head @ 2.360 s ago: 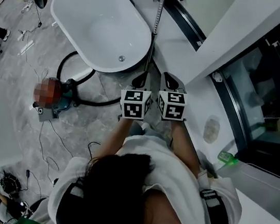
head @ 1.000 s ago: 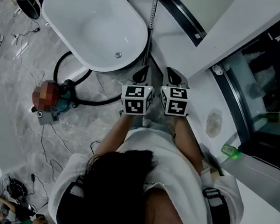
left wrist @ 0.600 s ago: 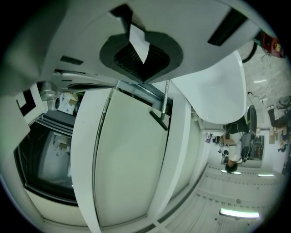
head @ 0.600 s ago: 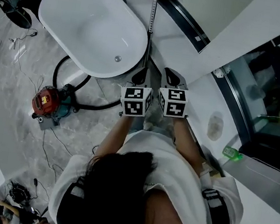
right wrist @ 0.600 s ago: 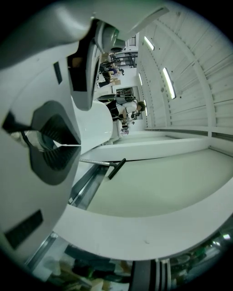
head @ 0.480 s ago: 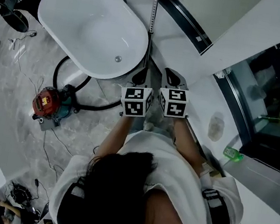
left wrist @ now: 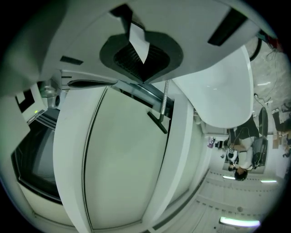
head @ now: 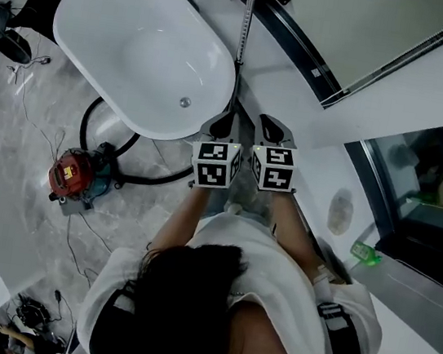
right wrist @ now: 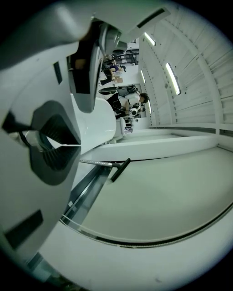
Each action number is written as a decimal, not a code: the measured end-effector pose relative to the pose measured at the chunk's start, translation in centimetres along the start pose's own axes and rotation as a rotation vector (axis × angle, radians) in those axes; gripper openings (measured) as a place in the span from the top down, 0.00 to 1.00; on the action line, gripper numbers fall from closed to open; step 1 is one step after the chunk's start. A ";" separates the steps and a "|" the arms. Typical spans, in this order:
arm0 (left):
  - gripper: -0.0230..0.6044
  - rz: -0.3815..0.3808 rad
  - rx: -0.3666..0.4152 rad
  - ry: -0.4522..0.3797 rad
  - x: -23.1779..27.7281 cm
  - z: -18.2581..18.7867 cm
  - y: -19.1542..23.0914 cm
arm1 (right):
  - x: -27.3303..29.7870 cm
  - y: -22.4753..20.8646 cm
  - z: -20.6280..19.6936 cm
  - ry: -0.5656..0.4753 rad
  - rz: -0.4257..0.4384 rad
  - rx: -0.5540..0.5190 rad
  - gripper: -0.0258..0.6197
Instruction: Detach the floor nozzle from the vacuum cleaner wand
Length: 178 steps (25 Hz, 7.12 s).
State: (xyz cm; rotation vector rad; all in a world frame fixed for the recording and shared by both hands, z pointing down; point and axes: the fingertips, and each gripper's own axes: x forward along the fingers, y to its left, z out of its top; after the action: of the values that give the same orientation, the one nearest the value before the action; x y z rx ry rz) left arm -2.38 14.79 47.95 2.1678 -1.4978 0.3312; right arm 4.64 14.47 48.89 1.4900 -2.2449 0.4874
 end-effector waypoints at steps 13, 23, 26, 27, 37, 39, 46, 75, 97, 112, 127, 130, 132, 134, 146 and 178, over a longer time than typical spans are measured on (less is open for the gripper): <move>0.96 -0.042 -0.014 0.001 4.5 3.6 4.8 | 6.0 0.1 4.0 0.008 -0.040 -0.008 0.93; 0.96 -0.097 0.028 -0.006 6.6 6.7 7.4 | 8.6 0.6 6.8 -0.017 -0.088 0.014 0.93; 0.96 -0.112 0.036 -0.004 7.0 7.2 7.6 | 8.7 0.4 7.2 -0.021 -0.106 0.020 0.93; 0.96 -0.119 0.040 -0.005 7.1 7.4 7.6 | 8.7 0.2 7.3 -0.020 -0.112 0.023 0.93; 0.96 -0.139 0.065 -0.016 7.4 8.0 7.3 | 8.7 -0.4 7.7 -0.033 -0.124 0.033 0.93; 0.96 -0.134 0.070 -0.021 7.5 8.1 7.5 | 9.0 -0.6 7.7 -0.039 -0.123 0.038 0.93; 0.96 -0.103 0.068 -0.037 8.2 9.2 9.0 | 10.2 -1.3 9.6 -0.078 -0.118 0.039 0.93; 0.96 -0.006 0.035 -0.010 20.2 14.9 11.5 | 21.6 -10.1 17.5 -0.094 -0.015 0.015 0.79; 0.96 0.075 -0.013 0.029 28.7 16.8 12.1 | 31.3 -16.9 22.5 -0.023 0.115 -0.152 0.64; 0.96 0.093 0.009 0.065 33.5 18.9 12.5 | 36.3 -19.7 24.6 0.017 0.173 -0.240 0.59; 0.96 0.105 -0.001 0.106 36.3 19.2 14.1 | 41.8 -20.6 23.2 0.157 0.248 -0.364 0.56; 0.96 0.109 -0.004 0.101 36.6 19.4 14.2 | 42.5 -20.6 23.1 0.168 0.256 -0.374 0.56; 0.96 0.111 -0.004 0.101 37.0 19.4 14.3 | 42.9 -20.6 22.9 0.177 0.259 -0.382 0.56; 0.96 0.113 -0.005 0.106 37.3 19.2 14.4 | 43.5 -20.7 22.7 0.187 0.264 -0.392 0.55; 0.96 0.115 -0.008 0.109 38.5 19.7 15.2 | 45.8 -21.3 21.6 0.289 0.286 -0.488 0.52; 0.95 0.116 0.018 0.124 38.6 19.1 15.9 | 48.8 -20.5 19.7 0.342 0.303 -0.636 0.63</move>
State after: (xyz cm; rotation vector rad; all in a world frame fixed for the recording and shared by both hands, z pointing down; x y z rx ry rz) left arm -4.16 -30.79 53.17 2.0390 -1.5590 0.5111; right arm 3.84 -41.20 58.13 0.6971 -2.0738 0.0751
